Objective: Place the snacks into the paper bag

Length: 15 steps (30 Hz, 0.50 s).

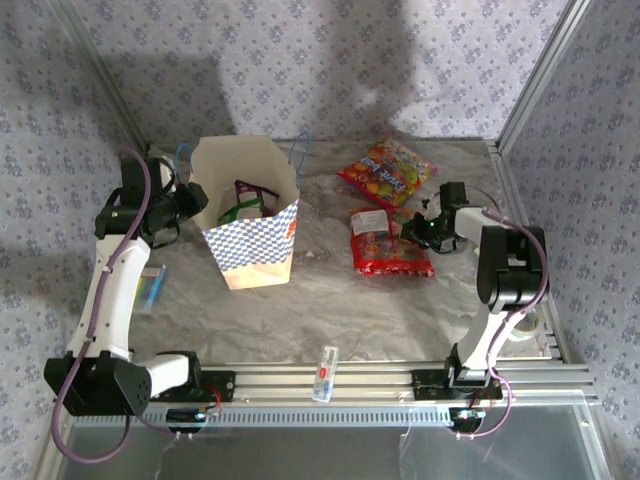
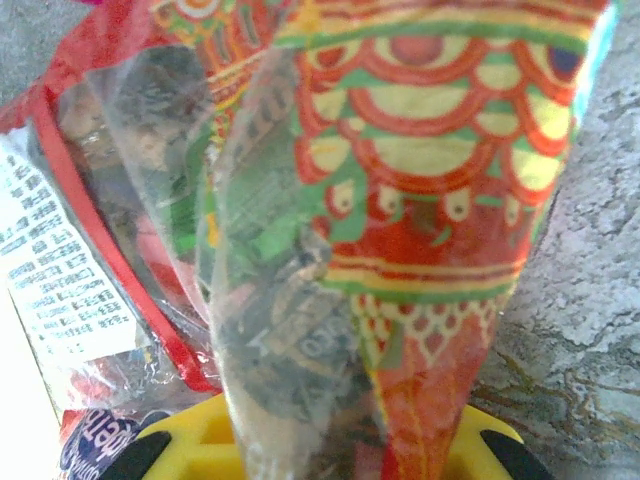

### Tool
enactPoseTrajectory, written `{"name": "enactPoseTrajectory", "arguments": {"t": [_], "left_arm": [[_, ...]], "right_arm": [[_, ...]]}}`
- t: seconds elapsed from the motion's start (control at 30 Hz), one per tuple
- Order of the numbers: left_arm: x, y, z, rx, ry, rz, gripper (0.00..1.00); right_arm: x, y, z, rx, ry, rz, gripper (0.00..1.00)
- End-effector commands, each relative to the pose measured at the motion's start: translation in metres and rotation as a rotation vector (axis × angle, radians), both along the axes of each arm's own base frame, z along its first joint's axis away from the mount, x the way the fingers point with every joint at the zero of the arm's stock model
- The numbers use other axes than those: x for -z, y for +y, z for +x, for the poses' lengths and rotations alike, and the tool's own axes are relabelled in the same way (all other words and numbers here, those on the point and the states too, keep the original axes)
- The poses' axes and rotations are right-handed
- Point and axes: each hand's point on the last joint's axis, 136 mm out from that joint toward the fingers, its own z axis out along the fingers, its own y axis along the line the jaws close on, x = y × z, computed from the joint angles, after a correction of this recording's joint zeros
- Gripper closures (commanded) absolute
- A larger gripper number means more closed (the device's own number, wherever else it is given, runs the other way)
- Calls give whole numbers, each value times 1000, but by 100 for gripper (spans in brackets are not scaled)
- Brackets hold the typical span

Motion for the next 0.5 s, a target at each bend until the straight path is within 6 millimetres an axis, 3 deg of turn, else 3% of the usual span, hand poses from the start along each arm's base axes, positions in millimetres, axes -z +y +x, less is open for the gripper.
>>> {"name": "enactPoseTrajectory", "arguments": {"t": [0.0,0.47], "left_arm": [[-24,0,-6,5,-56,12,63],[-28,-3,-10,12,-70,3,63]], "right_arm": [[-4,-5,-20,-13,44,-41,90],[-38,-11,-28,-5,-50,-89,97]]}}
